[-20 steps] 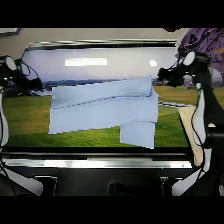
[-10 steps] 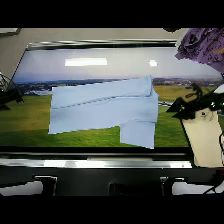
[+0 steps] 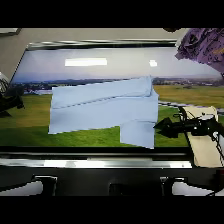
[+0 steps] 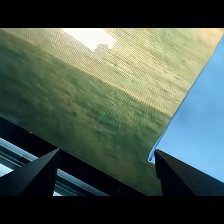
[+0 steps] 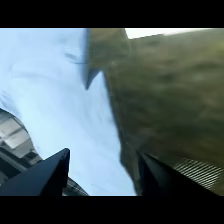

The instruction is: Fold the clothes and pants, and hang the long-sleeved shirts on hangers.

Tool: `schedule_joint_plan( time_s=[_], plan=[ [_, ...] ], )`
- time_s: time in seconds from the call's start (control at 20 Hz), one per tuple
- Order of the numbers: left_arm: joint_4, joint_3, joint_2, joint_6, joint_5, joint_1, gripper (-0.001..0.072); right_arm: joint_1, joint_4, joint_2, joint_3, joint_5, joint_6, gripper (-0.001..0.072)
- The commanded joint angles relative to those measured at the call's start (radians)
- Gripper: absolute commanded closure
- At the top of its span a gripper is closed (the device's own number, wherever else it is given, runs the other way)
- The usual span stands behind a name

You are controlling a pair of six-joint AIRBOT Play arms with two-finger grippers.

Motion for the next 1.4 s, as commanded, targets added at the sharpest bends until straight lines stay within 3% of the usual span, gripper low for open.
schedule_joint_plan(
  time_s=[0.0,0.2,0.25,0.3,0.45,0.55,0.65,0.8,1.1,1.35],
  plan=[
    [0.000,-0.005,0.002,0.000,0.000,0.001,0.0037,0.000,0.052,0.001,-0.082,-0.060,-0.043,0.0247],
    [0.000,-0.005,0.002,0.000,0.004,0.001,0.0037,0.069,0.098,0.000,-0.134,-0.099,-0.071,0.0341],
    [-0.015,-0.004,0.002,-0.027,-0.008,0.001,0.0038,0.100,0.106,0.000,-0.132,-0.114,-0.071,0.0534],
    [-0.022,-0.004,0.002,-0.039,-0.012,0.002,0.0038,0.116,0.113,0.002,-0.128,-0.126,-0.071,0.0681],
    [-0.023,-0.044,0.027,-0.031,0.021,0.061,0.0038,0.118,0.099,0.061,-0.108,-0.140,-0.034,0.0684],
    [-0.177,-0.174,0.077,-0.022,0.110,0.177,0.0038,0.118,0.077,0.123,-0.087,-0.133,-0.004,0.0684],
    [-0.436,-0.344,0.107,0.106,0.177,0.306,0.0038,0.118,0.079,0.187,-0.080,-0.121,0.011,0.0683],
    [-0.668,-0.548,0.107,0.300,0.224,0.410,0.0041,0.118,0.079,0.263,-0.080,-0.091,0.032,0.0683],
    [-0.756,-0.726,0.055,0.444,0.320,0.364,0.0041,0.118,0.089,0.301,-0.080,-0.061,0.081,0.0683],
    [-0.773,-0.726,0.038,0.457,0.374,0.297,0.0042,0.118,0.106,0.301,-0.080,-0.051,0.081,0.0683]
  ],
)
